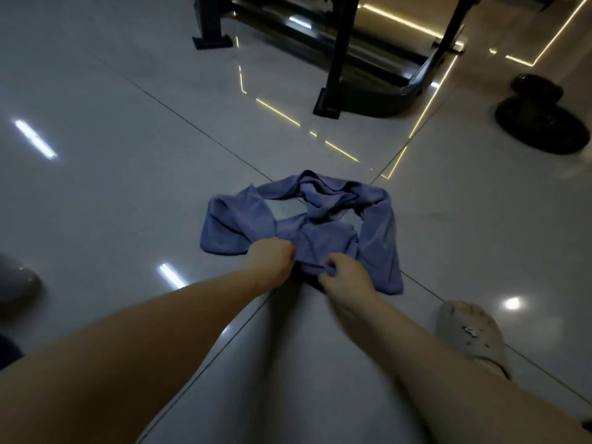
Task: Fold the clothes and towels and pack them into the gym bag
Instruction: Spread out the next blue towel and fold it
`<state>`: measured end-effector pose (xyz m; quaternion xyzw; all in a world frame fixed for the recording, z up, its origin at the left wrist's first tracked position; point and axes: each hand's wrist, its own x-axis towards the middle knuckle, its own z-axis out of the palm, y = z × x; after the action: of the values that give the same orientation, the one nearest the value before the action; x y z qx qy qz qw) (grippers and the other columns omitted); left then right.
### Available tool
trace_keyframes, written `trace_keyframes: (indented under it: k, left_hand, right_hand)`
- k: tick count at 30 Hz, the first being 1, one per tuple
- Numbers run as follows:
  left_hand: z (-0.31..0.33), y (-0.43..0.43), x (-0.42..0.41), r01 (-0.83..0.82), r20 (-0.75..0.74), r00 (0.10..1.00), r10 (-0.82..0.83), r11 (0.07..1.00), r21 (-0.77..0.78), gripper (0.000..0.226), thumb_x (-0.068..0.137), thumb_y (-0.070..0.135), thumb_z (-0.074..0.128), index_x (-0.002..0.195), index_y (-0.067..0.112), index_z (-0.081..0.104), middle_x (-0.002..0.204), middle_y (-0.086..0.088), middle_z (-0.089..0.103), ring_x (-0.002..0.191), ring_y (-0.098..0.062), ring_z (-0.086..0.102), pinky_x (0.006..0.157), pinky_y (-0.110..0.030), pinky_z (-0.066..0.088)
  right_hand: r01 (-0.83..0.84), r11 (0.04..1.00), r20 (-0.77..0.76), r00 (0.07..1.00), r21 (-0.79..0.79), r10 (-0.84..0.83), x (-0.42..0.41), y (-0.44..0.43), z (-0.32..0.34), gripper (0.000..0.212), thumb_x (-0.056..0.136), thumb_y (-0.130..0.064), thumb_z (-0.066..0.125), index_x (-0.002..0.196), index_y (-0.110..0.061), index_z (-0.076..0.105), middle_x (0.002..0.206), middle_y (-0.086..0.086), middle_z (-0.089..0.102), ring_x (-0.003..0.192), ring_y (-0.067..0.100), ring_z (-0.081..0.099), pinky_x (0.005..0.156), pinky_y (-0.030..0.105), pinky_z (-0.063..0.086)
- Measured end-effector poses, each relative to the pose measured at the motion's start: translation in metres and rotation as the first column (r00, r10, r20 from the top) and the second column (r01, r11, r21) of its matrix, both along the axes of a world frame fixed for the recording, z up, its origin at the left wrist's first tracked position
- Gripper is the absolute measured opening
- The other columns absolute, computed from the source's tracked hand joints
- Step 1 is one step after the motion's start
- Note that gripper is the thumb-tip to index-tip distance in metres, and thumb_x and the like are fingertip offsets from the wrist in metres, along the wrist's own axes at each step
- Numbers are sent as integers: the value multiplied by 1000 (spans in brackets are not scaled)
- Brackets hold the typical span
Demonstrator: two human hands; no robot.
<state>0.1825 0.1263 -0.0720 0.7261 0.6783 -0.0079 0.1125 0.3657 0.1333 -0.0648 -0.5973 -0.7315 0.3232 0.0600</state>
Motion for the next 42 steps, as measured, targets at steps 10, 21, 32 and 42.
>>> trace_keyframes:
  k: [10,21,32,42]
  left_hand:
    - [191,11,-8,-318,734,679,32,913,254,17,102,20,52,86,14,53,70,-2,55,64,-18,48,64,-34,37]
    - [352,-79,-33,-49,364,922,-130,894,445,31,84,38,79,83,15,59,78,-2,61,70,-17,58,66,-36,49]
    - [400,-151,-56,-545,802,590,90,778,314,13,92,2,53,89,14,57,76,-3,57,69,-15,53,57,-28,40]
    - [349,-203,-35,-648,772,603,201,688,326,35,92,46,69,98,12,61,91,-1,63,79,-20,61,73,-39,53]
  right_hand:
    - [192,981,-545,827,43,-138,-7,13,212,25,79,-3,77,68,-8,55,57,3,44,49,10,48,49,21,39]
    - [169,971,-545,837,168,-51,-7,-35,377,12,91,-4,61,95,-11,69,89,13,65,82,27,65,58,31,52]
    - [-214,977,-725,673,-2,146,-16,-103,432,32,86,-16,74,114,-1,69,110,18,71,98,32,70,85,40,59]
    - [-138,935,-904,336,-325,-265,-51,-140,433,17,105,-9,45,98,-9,61,95,11,65,82,19,65,74,29,57]
